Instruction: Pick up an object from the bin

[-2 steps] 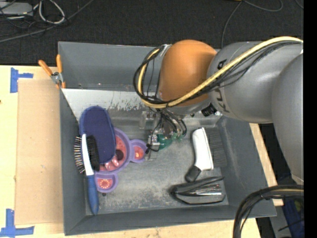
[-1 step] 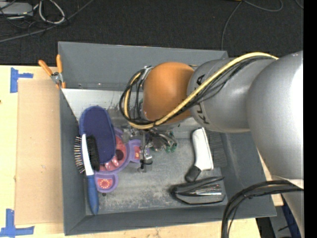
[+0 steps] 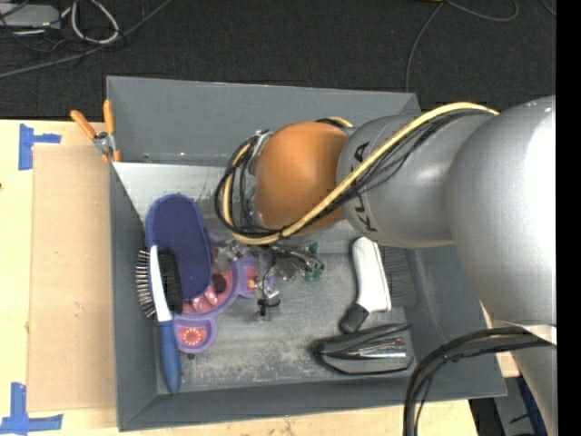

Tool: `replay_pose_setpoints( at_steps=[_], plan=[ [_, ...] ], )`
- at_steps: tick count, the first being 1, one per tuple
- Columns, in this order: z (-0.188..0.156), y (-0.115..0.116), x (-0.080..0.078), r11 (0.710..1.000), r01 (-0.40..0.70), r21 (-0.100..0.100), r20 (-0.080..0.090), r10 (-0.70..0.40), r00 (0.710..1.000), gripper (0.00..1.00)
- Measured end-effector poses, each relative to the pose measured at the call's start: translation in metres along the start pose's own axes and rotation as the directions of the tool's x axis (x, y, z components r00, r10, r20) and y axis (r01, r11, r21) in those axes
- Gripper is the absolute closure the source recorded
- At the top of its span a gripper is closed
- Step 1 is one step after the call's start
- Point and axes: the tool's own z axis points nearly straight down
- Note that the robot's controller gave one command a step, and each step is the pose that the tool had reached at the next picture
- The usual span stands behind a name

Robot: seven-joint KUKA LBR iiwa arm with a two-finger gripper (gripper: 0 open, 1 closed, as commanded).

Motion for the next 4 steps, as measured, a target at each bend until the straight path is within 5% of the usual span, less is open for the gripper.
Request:
replay_pose_setpoints(
  at_steps=[1, 2, 3, 4],
  plan=[
    [-0.009, 0.016, -0.005, 0.932, 0.363, 0.003, -0.001, -0.363, 0.932, 0.00],
    [0.017, 0.013, -0.004, 0.887, 0.462, 0.011, -0.003, -0.462, 0.887, 0.00],
    [0.018, 0.001, -0.003, 0.791, 0.612, 0.010, 0.003, -0.612, 0.791, 1.00],
    [0.018, 0.001, -0.003, 0.791, 0.611, 0.009, 0.003, -0.611, 0.791, 1.00]
  ],
)
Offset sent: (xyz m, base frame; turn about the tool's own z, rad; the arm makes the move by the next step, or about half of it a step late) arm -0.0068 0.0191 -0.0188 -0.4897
